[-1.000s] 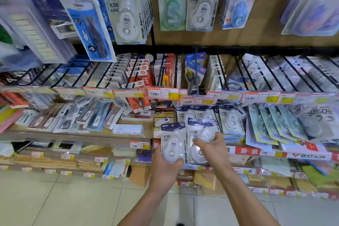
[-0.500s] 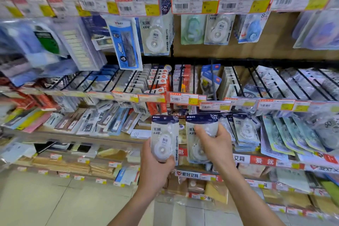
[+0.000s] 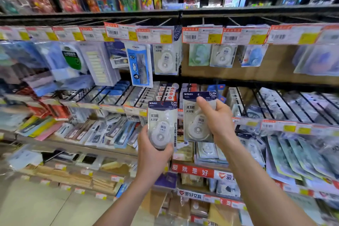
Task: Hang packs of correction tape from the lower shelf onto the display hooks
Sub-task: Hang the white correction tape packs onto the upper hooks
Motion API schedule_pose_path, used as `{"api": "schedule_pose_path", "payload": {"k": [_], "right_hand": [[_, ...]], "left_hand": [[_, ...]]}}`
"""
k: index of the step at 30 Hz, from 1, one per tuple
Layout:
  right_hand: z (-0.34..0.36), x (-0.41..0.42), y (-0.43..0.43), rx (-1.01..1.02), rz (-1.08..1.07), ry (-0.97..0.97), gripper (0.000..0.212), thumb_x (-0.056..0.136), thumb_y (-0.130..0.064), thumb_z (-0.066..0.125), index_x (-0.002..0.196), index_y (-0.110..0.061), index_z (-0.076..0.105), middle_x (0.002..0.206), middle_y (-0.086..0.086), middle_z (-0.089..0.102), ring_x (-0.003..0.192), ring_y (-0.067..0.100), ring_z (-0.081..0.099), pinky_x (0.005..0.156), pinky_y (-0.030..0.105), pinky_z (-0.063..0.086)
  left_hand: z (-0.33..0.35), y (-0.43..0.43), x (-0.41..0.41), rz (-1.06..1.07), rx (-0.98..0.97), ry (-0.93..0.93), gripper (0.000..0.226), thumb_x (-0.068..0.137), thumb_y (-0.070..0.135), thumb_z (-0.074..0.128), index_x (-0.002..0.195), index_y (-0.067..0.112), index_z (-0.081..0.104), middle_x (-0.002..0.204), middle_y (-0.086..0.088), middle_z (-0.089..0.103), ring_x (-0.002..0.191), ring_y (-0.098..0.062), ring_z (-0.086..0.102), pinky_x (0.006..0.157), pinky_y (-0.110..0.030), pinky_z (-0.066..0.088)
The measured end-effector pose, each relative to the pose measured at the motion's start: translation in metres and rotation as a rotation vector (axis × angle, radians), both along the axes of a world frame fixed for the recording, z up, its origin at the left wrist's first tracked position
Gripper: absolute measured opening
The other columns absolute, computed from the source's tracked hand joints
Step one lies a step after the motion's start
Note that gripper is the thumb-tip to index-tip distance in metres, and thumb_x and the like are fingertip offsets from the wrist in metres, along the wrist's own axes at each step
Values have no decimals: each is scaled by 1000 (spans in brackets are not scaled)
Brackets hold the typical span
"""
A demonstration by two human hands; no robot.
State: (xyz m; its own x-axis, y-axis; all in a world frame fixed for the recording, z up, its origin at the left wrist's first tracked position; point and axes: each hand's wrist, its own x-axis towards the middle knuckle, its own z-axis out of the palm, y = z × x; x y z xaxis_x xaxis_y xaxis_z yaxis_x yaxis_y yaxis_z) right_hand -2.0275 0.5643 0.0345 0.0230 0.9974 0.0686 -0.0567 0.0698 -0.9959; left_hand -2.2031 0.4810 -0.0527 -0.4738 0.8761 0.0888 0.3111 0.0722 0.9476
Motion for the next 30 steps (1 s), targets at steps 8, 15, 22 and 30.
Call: {"api": "schedule_pose_path", "payload": {"k": [8, 15, 22, 30], "right_hand": [[36, -11, 37, 125, 97, -29, 9, 89, -22, 76, 88, -22, 67, 68, -7, 70, 64, 11, 64, 65, 32, 52], [57, -27, 63, 141, 103, -16, 11, 94, -24, 71, 87, -15, 71, 69, -7, 63, 59, 7, 54, 59, 25, 43], [87, -51, 90, 193, 155, 51, 4, 91, -20, 74, 88, -19, 72, 84, 4, 75, 77, 15, 68, 76, 33, 56], [107, -78, 105, 219, 201, 249, 11, 88, -12, 78, 97, -16, 73, 90, -4, 80, 89, 13, 77, 90, 37, 61]], "left_hand": [[20, 10, 3, 16, 12, -7, 100, 77, 29, 84, 152, 37, 18, 134, 14, 38, 122, -9, 48, 100, -30, 45], [27, 8, 6, 46, 11, 9, 100, 78, 27, 83, 154, 31, 18, 136, 11, 38, 122, -9, 47, 97, -26, 43], [39, 13, 2, 50, 25, 32, 98, 74, 31, 85, 148, 41, 21, 139, 9, 41, 126, -13, 50, 106, -40, 48], [41, 16, 0, 65, 28, 74, 99, 75, 31, 84, 150, 36, 20, 144, 8, 36, 130, -13, 44, 106, -34, 44]]}}
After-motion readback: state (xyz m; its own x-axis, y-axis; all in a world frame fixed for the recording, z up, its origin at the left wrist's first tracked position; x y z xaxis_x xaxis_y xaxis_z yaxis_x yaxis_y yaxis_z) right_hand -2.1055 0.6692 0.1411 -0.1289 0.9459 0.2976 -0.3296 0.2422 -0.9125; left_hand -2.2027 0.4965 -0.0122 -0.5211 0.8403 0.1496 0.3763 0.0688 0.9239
